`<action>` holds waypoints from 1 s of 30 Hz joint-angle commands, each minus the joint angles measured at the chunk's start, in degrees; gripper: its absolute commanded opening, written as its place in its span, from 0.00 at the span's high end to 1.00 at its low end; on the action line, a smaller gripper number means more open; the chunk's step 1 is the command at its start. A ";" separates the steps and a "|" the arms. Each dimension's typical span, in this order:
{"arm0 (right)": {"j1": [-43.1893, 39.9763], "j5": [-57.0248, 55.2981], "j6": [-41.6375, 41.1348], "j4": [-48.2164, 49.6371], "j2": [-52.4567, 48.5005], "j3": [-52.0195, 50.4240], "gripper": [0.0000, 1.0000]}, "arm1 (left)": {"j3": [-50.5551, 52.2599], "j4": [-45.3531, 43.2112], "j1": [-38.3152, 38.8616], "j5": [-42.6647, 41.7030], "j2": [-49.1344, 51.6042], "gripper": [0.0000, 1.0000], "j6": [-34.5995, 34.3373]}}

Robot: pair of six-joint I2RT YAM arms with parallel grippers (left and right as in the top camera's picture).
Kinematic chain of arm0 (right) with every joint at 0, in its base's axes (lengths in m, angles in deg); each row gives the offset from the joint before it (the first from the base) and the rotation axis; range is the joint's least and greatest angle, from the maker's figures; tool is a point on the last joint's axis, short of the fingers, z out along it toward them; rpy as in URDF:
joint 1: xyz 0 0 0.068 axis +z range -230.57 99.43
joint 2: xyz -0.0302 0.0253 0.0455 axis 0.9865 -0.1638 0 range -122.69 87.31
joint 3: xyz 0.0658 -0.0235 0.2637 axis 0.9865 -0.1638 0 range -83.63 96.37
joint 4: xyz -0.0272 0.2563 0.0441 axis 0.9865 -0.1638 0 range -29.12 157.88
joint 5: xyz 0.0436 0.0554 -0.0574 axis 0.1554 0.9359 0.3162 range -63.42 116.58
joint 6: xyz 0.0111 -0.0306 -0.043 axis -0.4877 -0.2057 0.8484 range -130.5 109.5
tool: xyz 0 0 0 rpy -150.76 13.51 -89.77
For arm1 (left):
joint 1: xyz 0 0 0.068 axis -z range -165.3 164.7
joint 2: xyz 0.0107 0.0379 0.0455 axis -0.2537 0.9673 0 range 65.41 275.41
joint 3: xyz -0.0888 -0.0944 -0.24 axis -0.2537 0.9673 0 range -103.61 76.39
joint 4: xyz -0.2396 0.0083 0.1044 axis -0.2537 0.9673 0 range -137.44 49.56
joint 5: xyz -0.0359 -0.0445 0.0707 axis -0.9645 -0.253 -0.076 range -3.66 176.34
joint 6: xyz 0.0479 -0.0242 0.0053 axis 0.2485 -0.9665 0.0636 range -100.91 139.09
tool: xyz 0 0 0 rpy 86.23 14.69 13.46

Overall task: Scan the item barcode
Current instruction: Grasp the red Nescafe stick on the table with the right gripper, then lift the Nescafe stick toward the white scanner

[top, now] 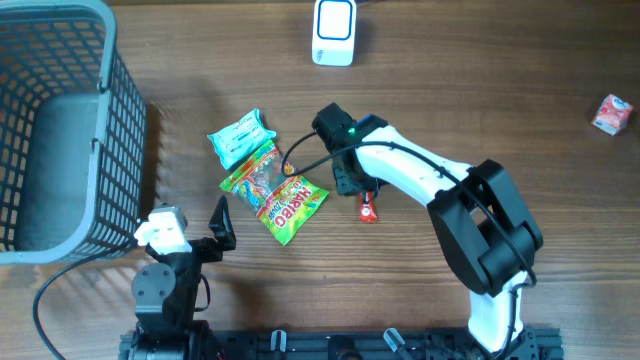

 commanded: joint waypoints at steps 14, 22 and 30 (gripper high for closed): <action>-6.88 87.03 61.92 -14.43 1.53 9.29 0.96 | 0.37 -0.13 -0.22 -0.66 -0.33 0.00 -0.11; -7.17 102.05 55.06 15.30 1.57 8.96 0.95 | 0.37 -0.13 -0.22 -0.66 -0.33 0.00 -0.11; -6.82 102.03 65.96 27.61 1.55 8.94 0.95 | 0.37 -0.13 -0.22 -0.66 -0.35 0.00 -0.11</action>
